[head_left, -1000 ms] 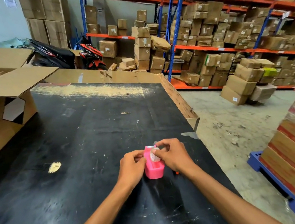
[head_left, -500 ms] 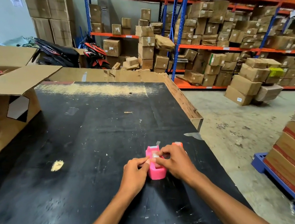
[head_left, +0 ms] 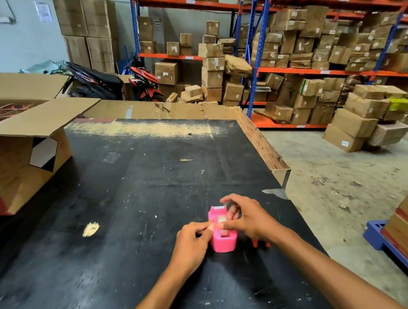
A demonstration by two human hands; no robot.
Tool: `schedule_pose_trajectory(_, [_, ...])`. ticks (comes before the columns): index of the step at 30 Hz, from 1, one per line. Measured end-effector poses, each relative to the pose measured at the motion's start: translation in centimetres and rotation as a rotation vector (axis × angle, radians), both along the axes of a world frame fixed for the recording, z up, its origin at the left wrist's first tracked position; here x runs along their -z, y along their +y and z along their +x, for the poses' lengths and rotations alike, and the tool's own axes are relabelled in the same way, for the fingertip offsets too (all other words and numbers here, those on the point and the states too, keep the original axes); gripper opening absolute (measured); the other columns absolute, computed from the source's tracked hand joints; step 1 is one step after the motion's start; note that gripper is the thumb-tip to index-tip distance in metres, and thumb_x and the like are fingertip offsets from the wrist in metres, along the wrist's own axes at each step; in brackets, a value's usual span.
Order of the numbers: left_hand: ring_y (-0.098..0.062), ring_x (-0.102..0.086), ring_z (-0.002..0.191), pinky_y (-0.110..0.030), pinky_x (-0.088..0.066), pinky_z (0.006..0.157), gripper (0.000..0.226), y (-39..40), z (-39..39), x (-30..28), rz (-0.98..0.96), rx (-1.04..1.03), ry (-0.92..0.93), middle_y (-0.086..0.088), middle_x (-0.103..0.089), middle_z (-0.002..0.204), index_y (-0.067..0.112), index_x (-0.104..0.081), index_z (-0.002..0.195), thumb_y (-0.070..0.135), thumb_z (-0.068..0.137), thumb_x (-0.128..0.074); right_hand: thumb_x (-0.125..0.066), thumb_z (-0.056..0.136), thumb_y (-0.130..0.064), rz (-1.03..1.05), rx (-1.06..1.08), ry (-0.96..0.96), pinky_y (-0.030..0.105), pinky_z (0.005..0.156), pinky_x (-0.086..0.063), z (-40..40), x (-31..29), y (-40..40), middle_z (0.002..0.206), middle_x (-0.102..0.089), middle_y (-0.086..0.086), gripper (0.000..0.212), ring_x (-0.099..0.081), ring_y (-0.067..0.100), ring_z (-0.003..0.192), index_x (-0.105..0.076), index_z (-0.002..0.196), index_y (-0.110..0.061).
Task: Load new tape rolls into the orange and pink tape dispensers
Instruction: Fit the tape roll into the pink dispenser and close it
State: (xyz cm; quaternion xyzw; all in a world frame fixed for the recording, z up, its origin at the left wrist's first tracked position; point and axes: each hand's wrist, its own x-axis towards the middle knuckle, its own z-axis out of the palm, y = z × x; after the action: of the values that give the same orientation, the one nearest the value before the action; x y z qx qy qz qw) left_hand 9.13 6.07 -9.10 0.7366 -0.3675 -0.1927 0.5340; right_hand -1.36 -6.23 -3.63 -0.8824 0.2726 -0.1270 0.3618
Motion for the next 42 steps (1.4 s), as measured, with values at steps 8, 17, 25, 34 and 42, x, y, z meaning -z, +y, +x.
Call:
schedule_pose_trajectory(8, [-0.005, -0.061, 0.095, 0.005, -0.038, 0.07, 0.025, -0.2, 0.0, 0.2, -0.011, 0.002, 0.006, 0.001, -0.069, 0.104, 0.021, -0.071, 0.111, 0.026, 0.09, -0.057, -0.074, 0.076, -0.036, -0.006, -0.123, 0.114, 0.03, 0.063, -0.036, 0.5, -0.7, -1.4, 0.065, -0.049, -0.001, 0.025, -0.042, 0.011, 0.063, -0.074, 0.09, -0.015])
schedule_pose_trajectory(17, [-0.004, -0.06, 0.101, 0.005, -0.038, 0.071, 0.028, -0.2, 0.0, 0.4, 0.016, -0.01, -0.004, 0.0, -0.07, 0.112, 0.019, -0.07, 0.113, 0.027, 0.09, -0.057, -0.075, 0.075, -0.025, -0.034, -0.193, 0.151, 0.027, 0.062, -0.037, 0.9, -0.3, -2.1, 0.071, -0.051, 0.001, 0.028, -0.044, 0.01, 0.065, -0.072, 0.102, -0.02])
schedule_pose_trajectory(25, [-0.003, -0.061, 0.106, 0.004, -0.038, 0.076, 0.029, -0.4, 0.0, 0.7, 0.029, 0.003, -0.007, 0.002, -0.07, 0.114, 0.021, -0.069, 0.114, 0.031, 0.09, -0.056, -0.077, 0.073, -0.015, -0.038, -0.223, 0.07, 0.027, 0.062, -0.045, 1.5, -0.8, -2.8, 0.068, -0.064, 0.002, 0.009, -0.052, 0.008, 0.061, -0.07, 0.075, -0.01])
schedule_pose_trajectory(34, [-0.001, -0.06, 0.113, -0.022, -0.045, 0.1, 0.029, -0.5, 0.0, 1.0, 0.0, 0.033, 0.073, 0.005, -0.07, 0.118, 0.019, -0.068, 0.114, 0.029, 0.089, -0.058, -0.074, 0.078, -0.02, -0.074, -0.275, 0.076, 0.026, 0.064, -0.048, 4.4, -1.6, -6.5, 0.074, -0.076, 0.012, 0.011, -0.062, 0.01, 0.066, -0.078, 0.081, -0.009])
schedule_pose_trajectory(42, [0.008, -0.057, 0.112, -0.026, -0.044, 0.105, 0.028, -0.3, -0.5, 0.8, 0.003, 0.041, 0.058, 0.012, -0.067, 0.12, 0.025, -0.066, 0.116, 0.031, 0.09, -0.055, -0.069, 0.083, -0.021, 0.086, -0.348, 0.266, 0.02, 0.056, -0.048, 6.0, -1.0, -8.1, 0.061, -0.066, -0.003, 0.013, -0.056, 0.004, 0.056, -0.077, 0.083, -0.01])
